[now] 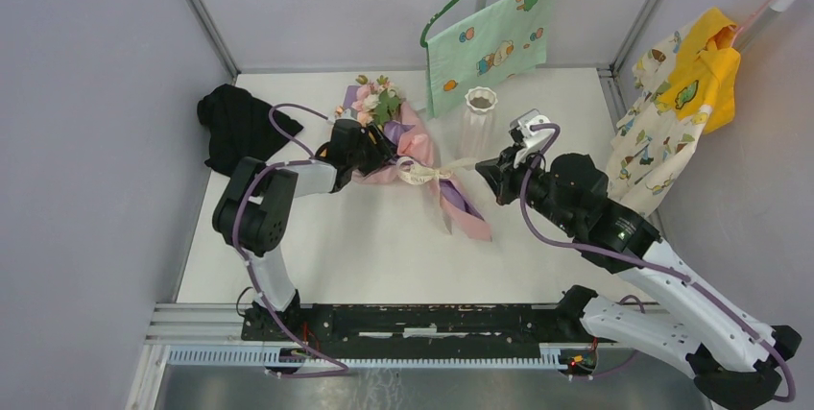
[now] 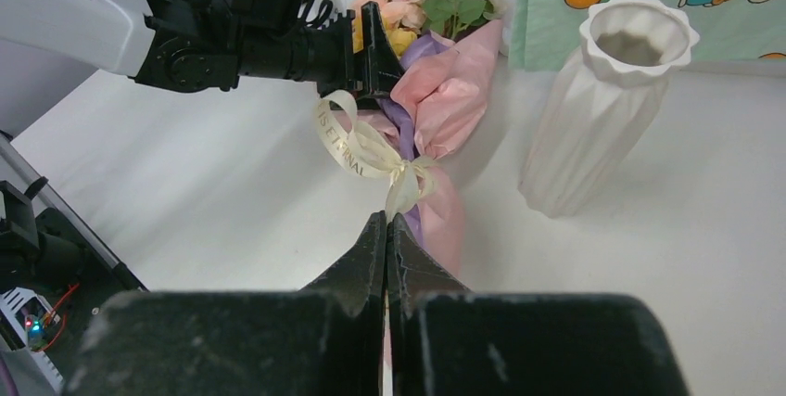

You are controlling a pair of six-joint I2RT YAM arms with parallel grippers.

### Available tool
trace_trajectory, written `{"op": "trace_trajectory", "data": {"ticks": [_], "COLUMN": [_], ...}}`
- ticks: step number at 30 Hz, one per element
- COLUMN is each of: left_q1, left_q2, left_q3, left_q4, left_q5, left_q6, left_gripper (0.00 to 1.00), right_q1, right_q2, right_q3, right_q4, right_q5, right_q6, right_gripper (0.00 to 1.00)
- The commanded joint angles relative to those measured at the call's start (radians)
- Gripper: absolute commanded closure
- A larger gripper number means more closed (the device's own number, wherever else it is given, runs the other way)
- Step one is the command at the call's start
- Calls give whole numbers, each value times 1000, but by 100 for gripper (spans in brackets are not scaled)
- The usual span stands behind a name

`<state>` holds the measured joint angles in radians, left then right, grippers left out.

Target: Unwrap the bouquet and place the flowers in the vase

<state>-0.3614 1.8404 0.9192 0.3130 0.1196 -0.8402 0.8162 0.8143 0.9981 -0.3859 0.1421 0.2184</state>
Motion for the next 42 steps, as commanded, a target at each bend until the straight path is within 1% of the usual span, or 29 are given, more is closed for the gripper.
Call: {"op": "trace_trajectory", "data": {"ticks": [1,8,13,22,27,34,37,40,42], "left_q1": [42,60,65,92,106,131,130,129,127], "left_q2": [21,84,96,124,147,167,158,121,68], "left_q3": [-8,-28,-28,-28,-28,-35,-38,-44,-50], "left_q4": [-139,-105,-111,-105,-103,-91,-85,-81,-85], "left_q5": [-163,-143,-151,-144,-138,-125,-93,-62,-59], "left_q6": [59,44,53,56,55,55,55,60,67], "left_gripper": [28,28,27,27,27,27,27,27,27], "right_q1": [4,3,3,1,-3,-9,-12,-11,-11], "right_q2": [-57,-90,-156,-222,-205,-220,-186,-169,-156], "right_q3": [109,329,380,424,477,491,505,461,422], "right_q4": [110,31,31,32,5,29,4,-1,-8], "right_q5": [18,131,205,280,266,217,217,245,271], "right_q6": [-12,-88,-110,-138,-143,-141,-140,-125,-109], "right_gripper": [100,100,100,100,100,100,100,100,99]}}
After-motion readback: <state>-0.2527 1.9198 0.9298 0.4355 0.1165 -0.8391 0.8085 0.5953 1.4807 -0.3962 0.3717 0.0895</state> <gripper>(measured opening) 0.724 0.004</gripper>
